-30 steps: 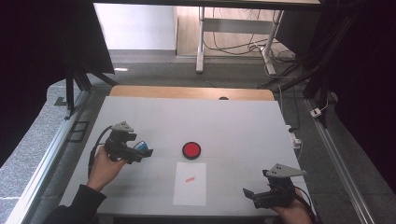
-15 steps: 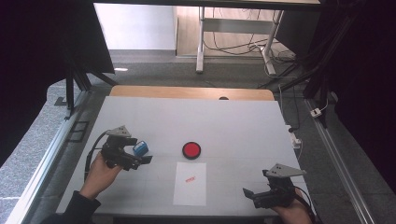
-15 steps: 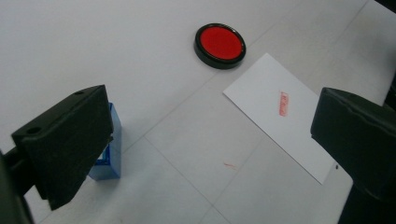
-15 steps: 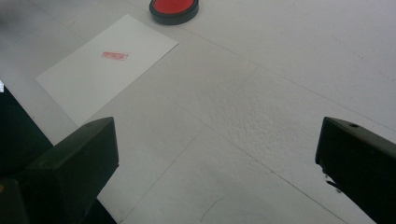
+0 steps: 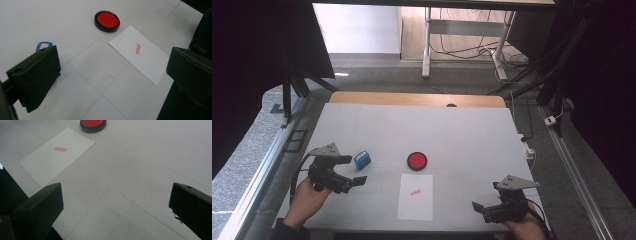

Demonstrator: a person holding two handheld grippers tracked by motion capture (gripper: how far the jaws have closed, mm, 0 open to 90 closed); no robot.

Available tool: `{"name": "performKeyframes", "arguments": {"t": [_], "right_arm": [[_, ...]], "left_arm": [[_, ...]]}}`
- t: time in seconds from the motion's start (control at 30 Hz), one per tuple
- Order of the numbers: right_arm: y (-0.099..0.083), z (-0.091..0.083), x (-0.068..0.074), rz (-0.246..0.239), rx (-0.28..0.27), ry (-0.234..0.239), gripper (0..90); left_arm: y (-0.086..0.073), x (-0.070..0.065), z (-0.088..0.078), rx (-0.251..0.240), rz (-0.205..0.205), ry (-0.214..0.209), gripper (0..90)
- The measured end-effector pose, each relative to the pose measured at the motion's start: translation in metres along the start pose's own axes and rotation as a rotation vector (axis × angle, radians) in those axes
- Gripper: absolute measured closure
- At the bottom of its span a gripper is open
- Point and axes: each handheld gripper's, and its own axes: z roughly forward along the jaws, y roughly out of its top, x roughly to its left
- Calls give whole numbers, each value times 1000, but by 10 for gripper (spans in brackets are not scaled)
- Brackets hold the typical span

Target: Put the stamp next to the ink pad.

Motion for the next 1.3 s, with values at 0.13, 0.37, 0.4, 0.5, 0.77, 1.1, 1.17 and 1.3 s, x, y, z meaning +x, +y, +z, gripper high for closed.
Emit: {"name": "performKeyframes", "arguments": {"t": [0.13, 0.37, 0.4, 0.5, 0.77, 1.1, 1.17, 1.3], "right_arm": [[0, 0, 0, -4, 1, -1, 0], [0, 0, 1, -4, 2, 0, 0], [0, 0, 1, -5, 3, 0, 0], [0, 0, 1, -6, 5, -1, 0], [0, 1, 0, -5, 5, -2, 0], [0, 0, -1, 17, 4, -17, 0], [0, 0, -1, 23, 3, -23, 0], [0, 0, -1, 22, 5, -23, 0]], "left_arm": [[-8, -3, -8, -19, -15, 16, 0], [-23, -8, -23, -59, -32, 38, 0], [-25, -9, -25, -63, -34, 41, 0], [-31, -11, -29, -71, -34, 60, 0], [-46, -15, -39, -79, -49, 94, 0], [-66, -20, -49, -70, -71, 120, 0], [-70, -20, -49, -63, -77, 125, 0], [-76, -19, -50, -44, -91, 133, 0]]}}
